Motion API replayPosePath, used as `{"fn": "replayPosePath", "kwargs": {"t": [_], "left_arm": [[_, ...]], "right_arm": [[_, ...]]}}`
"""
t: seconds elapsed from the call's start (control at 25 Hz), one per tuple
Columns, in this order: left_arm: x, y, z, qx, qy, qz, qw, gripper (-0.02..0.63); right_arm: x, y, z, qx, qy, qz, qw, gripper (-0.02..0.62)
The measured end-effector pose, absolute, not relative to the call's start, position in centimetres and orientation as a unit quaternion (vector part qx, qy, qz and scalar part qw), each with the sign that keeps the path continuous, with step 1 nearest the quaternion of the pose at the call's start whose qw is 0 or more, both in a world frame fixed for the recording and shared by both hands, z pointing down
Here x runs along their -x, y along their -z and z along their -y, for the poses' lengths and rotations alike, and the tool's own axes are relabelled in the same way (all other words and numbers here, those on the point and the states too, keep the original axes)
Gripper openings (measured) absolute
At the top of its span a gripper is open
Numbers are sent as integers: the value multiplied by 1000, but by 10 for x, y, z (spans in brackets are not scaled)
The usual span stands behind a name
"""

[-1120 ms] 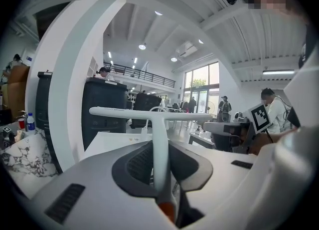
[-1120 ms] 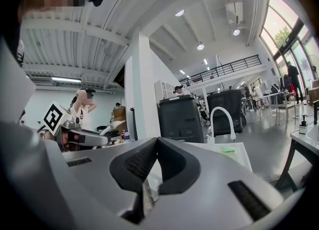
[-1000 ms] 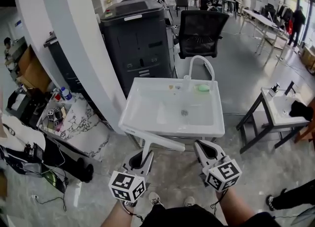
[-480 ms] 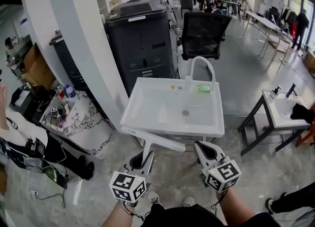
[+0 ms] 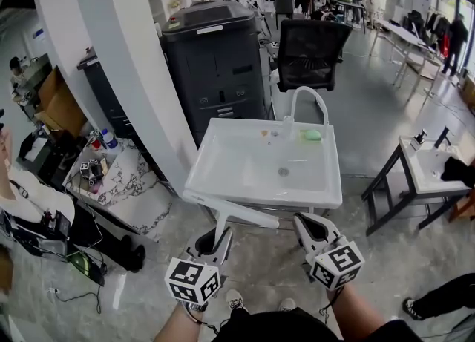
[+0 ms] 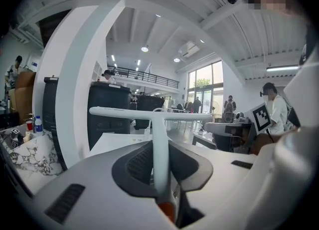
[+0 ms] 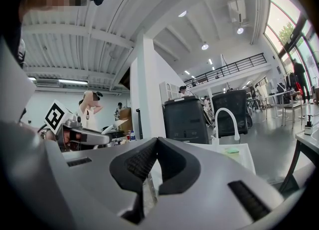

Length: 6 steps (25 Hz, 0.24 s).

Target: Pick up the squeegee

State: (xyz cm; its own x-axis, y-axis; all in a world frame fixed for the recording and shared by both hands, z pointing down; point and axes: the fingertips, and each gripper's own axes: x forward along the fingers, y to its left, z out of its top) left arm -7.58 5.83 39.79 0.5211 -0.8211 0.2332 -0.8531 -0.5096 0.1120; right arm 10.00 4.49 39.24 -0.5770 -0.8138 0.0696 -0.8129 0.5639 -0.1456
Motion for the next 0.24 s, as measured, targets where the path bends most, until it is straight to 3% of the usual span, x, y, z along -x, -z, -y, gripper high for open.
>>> {"fn": "replayPosePath", "kwargs": {"t": [0.24], "left_arm": [[77, -400, -54, -867, -74, 481, 106, 78]], "right_arm": [[-97, -393, -41, 461, 79, -884, 3, 17]]}}
